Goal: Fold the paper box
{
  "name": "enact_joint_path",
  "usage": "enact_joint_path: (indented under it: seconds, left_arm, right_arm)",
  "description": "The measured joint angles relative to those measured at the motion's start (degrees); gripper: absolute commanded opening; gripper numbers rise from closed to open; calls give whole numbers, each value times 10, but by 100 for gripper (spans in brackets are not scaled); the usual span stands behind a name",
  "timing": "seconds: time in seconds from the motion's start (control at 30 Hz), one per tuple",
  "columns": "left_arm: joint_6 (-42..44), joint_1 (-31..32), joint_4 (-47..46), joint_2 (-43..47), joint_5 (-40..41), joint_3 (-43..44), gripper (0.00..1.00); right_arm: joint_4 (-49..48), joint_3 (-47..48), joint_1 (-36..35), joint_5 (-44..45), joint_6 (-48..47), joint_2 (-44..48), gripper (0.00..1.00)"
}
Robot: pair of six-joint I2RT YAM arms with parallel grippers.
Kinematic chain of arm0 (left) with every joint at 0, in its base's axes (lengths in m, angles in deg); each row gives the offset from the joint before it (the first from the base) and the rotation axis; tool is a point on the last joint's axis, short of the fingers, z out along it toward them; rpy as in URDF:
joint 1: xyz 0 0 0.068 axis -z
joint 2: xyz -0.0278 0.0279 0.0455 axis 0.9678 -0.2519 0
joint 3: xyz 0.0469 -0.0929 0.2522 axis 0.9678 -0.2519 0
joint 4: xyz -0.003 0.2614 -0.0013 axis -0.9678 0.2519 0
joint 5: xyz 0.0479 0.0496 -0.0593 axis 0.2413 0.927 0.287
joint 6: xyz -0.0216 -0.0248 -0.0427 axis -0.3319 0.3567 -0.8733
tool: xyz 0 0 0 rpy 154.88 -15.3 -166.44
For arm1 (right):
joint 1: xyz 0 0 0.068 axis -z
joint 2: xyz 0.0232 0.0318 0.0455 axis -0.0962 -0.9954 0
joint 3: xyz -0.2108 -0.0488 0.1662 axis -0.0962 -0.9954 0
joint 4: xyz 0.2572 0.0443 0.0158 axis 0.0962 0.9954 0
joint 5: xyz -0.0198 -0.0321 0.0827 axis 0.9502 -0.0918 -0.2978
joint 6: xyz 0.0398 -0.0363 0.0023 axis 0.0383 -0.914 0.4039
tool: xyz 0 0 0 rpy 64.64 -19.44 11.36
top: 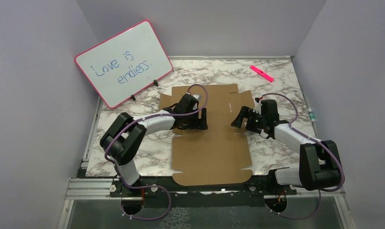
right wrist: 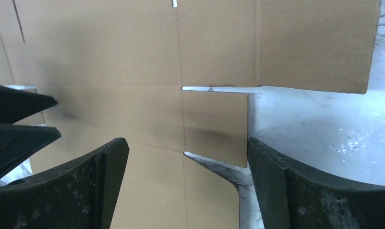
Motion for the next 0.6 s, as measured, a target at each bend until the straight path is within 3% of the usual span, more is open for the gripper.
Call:
enact_joint_path:
  seconds: [0.6]
  left_arm:
    - [-9,0,-43,-7,-8,-9,80]
  right_arm:
    - [38,38,-9,-132,-24,42,95]
